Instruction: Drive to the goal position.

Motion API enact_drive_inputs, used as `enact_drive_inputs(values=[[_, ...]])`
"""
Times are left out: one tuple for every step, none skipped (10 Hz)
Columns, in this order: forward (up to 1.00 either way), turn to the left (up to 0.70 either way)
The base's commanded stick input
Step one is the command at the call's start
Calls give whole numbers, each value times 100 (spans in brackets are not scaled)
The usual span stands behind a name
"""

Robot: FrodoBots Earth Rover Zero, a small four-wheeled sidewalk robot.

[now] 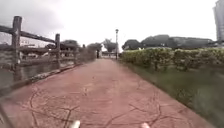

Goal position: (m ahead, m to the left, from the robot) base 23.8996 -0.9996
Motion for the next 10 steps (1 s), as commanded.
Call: enact_drive_inputs(values=[[70,0],[70,0],[70,0],[70,0],[70,0],[70,0],[70,0],[70,0],[70,0],[70,23]])
